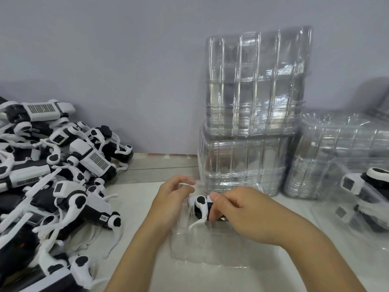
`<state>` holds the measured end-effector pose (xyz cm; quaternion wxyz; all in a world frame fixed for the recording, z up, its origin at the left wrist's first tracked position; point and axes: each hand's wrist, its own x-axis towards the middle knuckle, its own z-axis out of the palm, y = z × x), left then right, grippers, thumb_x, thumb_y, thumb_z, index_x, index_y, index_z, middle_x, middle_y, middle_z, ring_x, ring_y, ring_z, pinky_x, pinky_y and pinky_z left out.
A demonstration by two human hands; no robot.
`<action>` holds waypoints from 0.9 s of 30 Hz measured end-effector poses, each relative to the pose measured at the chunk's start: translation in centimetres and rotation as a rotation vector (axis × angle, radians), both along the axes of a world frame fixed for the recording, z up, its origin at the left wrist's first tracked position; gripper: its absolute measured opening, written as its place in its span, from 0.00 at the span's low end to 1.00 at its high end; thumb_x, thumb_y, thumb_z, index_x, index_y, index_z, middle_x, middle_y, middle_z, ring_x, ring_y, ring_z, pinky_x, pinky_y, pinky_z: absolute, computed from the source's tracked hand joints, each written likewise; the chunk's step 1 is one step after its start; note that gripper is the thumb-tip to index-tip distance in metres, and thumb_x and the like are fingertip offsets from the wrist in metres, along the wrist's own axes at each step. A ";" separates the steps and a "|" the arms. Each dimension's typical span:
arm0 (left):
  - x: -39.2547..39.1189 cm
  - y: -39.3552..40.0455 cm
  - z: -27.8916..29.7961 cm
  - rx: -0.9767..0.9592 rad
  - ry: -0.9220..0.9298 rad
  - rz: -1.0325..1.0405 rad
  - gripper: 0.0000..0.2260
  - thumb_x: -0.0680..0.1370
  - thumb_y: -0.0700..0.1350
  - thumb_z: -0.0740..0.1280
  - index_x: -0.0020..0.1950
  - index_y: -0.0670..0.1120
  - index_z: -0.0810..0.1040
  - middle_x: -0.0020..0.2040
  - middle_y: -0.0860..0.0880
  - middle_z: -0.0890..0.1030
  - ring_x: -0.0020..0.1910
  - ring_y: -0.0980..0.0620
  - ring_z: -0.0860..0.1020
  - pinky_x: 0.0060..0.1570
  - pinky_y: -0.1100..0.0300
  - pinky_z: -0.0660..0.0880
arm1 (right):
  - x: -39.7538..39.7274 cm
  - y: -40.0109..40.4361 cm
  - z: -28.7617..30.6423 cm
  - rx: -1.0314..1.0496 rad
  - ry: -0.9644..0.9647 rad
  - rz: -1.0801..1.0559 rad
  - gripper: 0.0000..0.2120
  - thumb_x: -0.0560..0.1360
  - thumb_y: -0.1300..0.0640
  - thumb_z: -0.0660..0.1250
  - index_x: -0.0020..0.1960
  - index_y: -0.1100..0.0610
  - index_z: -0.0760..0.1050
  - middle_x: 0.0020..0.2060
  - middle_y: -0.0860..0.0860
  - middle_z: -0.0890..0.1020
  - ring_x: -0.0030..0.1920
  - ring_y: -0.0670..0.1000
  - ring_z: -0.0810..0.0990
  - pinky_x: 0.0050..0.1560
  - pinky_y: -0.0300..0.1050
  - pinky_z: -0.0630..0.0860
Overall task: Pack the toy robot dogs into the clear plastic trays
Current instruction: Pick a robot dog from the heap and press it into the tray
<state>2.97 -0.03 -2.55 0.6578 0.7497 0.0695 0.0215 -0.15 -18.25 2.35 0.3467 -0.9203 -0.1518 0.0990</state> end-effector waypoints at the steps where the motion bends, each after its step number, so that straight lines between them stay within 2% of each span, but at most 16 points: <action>1: 0.0 0.0 0.0 -0.003 0.000 -0.003 0.11 0.77 0.40 0.68 0.42 0.57 0.83 0.50 0.49 0.84 0.53 0.50 0.80 0.57 0.55 0.73 | 0.1 0.0 0.0 -0.002 -0.003 0.002 0.25 0.83 0.41 0.53 0.43 0.49 0.84 0.27 0.33 0.78 0.30 0.35 0.76 0.33 0.31 0.66; 4: 0.0 0.0 0.1 0.011 -0.006 -0.008 0.10 0.77 0.40 0.67 0.44 0.54 0.84 0.50 0.50 0.84 0.52 0.51 0.80 0.53 0.59 0.74 | 0.1 0.0 -0.1 -0.002 -0.018 0.013 0.24 0.83 0.41 0.54 0.42 0.51 0.83 0.23 0.33 0.76 0.28 0.36 0.75 0.31 0.31 0.66; 6: 0.0 0.1 0.2 0.080 -0.049 -0.017 0.10 0.79 0.38 0.66 0.48 0.52 0.83 0.48 0.53 0.84 0.52 0.54 0.80 0.49 0.66 0.72 | 0.2 -0.1 -0.1 0.032 -0.037 0.024 0.22 0.83 0.42 0.56 0.42 0.51 0.83 0.28 0.34 0.80 0.32 0.36 0.78 0.34 0.30 0.69; 8: 0.0 0.2 0.5 0.225 -0.146 -0.017 0.11 0.80 0.38 0.65 0.50 0.53 0.82 0.49 0.57 0.84 0.53 0.61 0.79 0.47 0.73 0.71 | 0.4 -0.2 -0.1 0.095 -0.109 0.003 0.20 0.82 0.44 0.58 0.41 0.50 0.83 0.36 0.37 0.84 0.39 0.37 0.82 0.41 0.32 0.74; 10: -0.2 0.3 1.1 0.382 -0.273 -0.011 0.12 0.79 0.38 0.65 0.51 0.55 0.81 0.50 0.61 0.83 0.52 0.66 0.78 0.49 0.76 0.70 | 0.6 -0.6 0.1 0.186 -0.219 -0.066 0.18 0.82 0.46 0.60 0.39 0.49 0.82 0.36 0.39 0.85 0.41 0.37 0.82 0.43 0.30 0.75; 12: -0.5 0.1 1.9 0.513 -0.383 -0.023 0.11 0.78 0.40 0.67 0.52 0.57 0.81 0.51 0.63 0.82 0.54 0.67 0.76 0.51 0.77 0.67 | 0.8 -1.2 0.3 0.259 -0.329 -0.146 0.16 0.81 0.49 0.61 0.39 0.47 0.82 0.34 0.39 0.84 0.40 0.37 0.82 0.41 0.30 0.75; 13: -0.8 -0.2 2.5 0.560 -0.432 -0.044 0.10 0.78 0.42 0.69 0.52 0.58 0.81 0.52 0.64 0.81 0.56 0.67 0.75 0.54 0.76 0.66 | 0.8 -1.6 0.4 0.280 -0.377 -0.185 0.15 0.81 0.50 0.62 0.39 0.47 0.82 0.34 0.39 0.84 0.38 0.38 0.82 0.39 0.31 0.76; 15: -1.4 -0.7 3.8 0.626 -0.478 -0.136 0.07 0.75 0.54 0.71 0.52 0.62 0.80 0.54 0.69 0.79 0.61 0.69 0.72 0.64 0.65 0.64 | 1.0 -2.4 0.4 0.327 -0.447 -0.262 0.14 0.81 0.53 0.63 0.39 0.48 0.82 0.32 0.41 0.83 0.32 0.38 0.80 0.33 0.30 0.73; 17: -2.2 -1.1 4.7 0.691 -0.412 -0.319 0.21 0.66 0.70 0.69 0.57 0.68 0.77 0.59 0.78 0.71 0.65 0.77 0.61 0.69 0.61 0.59 | 1.1 -3.0 0.4 0.386 -0.480 -0.324 0.14 0.81 0.55 0.63 0.39 0.50 0.83 0.31 0.44 0.84 0.27 0.38 0.77 0.30 0.28 0.70; 18: -2.5 -1.3 4.9 0.737 -0.342 -0.406 0.29 0.61 0.75 0.69 0.60 0.70 0.75 0.61 0.81 0.66 0.63 0.81 0.55 0.70 0.61 0.56 | 1.1 -3.2 0.4 0.416 -0.485 -0.346 0.15 0.81 0.55 0.64 0.39 0.51 0.83 0.31 0.45 0.84 0.25 0.39 0.75 0.29 0.28 0.69; 20: -3.1 -1.5 5.2 0.820 -0.212 -0.546 0.36 0.57 0.76 0.73 0.63 0.71 0.72 0.64 0.81 0.58 0.58 0.76 0.53 0.71 0.57 0.53 | 1.1 -3.4 0.4 0.452 -0.491 -0.370 0.15 0.81 0.56 0.64 0.38 0.51 0.83 0.31 0.46 0.83 0.24 0.40 0.74 0.28 0.29 0.68; 23: -3.4 -1.9 5.4 0.873 -0.125 -0.612 0.34 0.58 0.70 0.78 0.61 0.68 0.72 0.68 0.72 0.55 0.46 0.73 0.51 0.72 0.51 0.53 | 1.1 -3.4 0.3 0.461 -0.493 -0.372 0.15 0.81 0.55 0.63 0.38 0.50 0.83 0.31 0.46 0.83 0.25 0.40 0.74 0.29 0.30 0.69; 27: -3.6 -2.2 5.4 0.905 -0.107 -0.618 0.34 0.59 0.68 0.79 0.62 0.68 0.70 0.69 0.70 0.53 0.45 0.73 0.48 0.74 0.50 0.49 | 1.2 -3.2 0.2 0.462 -0.486 -0.370 0.15 0.81 0.54 0.63 0.38 0.50 0.83 0.31 0.45 0.83 0.26 0.41 0.75 0.31 0.31 0.71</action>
